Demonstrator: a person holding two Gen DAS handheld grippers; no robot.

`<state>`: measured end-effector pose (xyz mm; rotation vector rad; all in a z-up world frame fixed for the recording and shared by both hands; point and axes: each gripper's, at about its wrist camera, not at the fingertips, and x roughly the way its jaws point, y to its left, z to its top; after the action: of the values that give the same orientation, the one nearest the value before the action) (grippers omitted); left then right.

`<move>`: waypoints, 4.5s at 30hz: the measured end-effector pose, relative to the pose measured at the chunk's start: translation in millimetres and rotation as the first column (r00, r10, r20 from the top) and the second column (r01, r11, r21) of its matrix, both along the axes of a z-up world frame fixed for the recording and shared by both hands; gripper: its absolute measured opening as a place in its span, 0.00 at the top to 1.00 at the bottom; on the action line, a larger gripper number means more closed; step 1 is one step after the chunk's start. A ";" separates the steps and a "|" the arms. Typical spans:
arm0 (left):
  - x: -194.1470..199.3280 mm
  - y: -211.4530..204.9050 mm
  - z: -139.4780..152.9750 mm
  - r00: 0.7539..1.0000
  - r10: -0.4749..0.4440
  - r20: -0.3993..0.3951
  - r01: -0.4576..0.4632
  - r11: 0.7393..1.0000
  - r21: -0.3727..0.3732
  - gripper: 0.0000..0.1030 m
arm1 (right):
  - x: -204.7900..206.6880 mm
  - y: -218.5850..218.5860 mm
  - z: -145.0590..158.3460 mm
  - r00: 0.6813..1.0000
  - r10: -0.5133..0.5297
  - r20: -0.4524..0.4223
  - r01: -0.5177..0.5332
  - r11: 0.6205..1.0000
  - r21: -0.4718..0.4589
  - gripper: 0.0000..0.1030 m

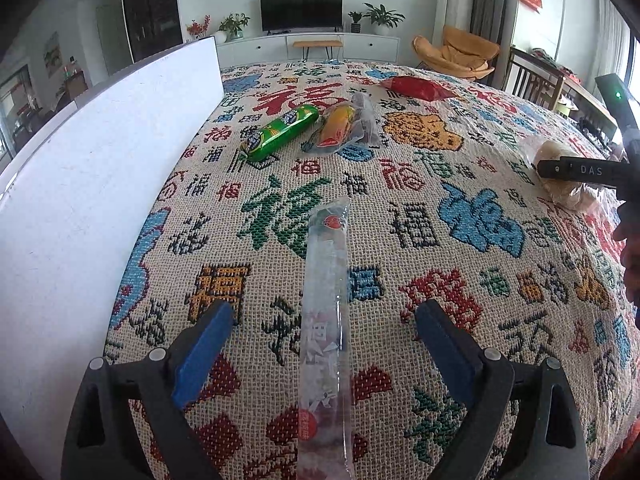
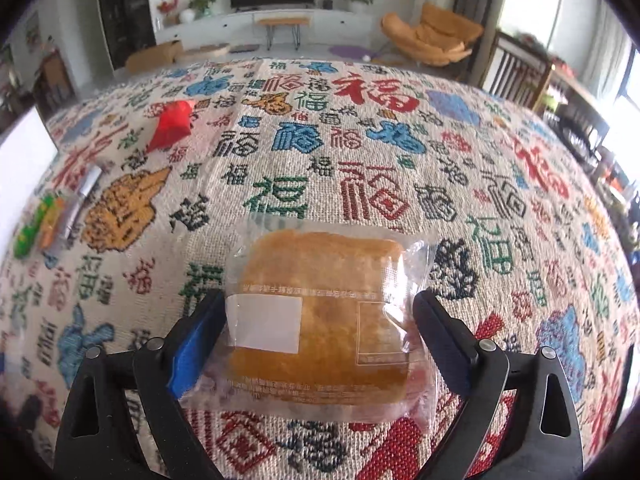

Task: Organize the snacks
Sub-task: 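Grasp the clear ice-pop tube with left tool while right tool grasps the wrapped cake, then lift and carry the ice-pop tube and wrapped cake over the box with both tools, then open both tools over the box to drop the ice-pop tube and cake, then withdraw both open tools from the box back over the bed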

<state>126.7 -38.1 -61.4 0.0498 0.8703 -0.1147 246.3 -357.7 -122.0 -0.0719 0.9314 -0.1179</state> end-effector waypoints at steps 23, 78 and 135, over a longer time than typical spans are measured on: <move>-3.7 4.0 2.9 0.999 -0.002 -0.041 0.001 1.000 -0.006 0.19 | -11.5 -23.0 -19.4 0.999 0.036 0.031 -0.039 0.994 0.098 0.04; -99.4 296.1 149.6 0.783 0.617 0.080 -0.573 0.766 -0.291 0.18 | -51.1 412.6 92.6 0.430 0.892 0.140 -0.868 0.366 0.335 0.13; 32.3 -27.1 -5.0 0.999 -0.014 -0.042 0.015 1.000 0.016 0.00 | -46.5 -11.4 -18.0 0.988 0.154 0.027 -0.155 0.985 0.072 0.11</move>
<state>159.0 -65.2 -66.4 0.0694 0.9126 -0.1223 199.8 -369.1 -140.0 -0.0743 0.9046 0.0593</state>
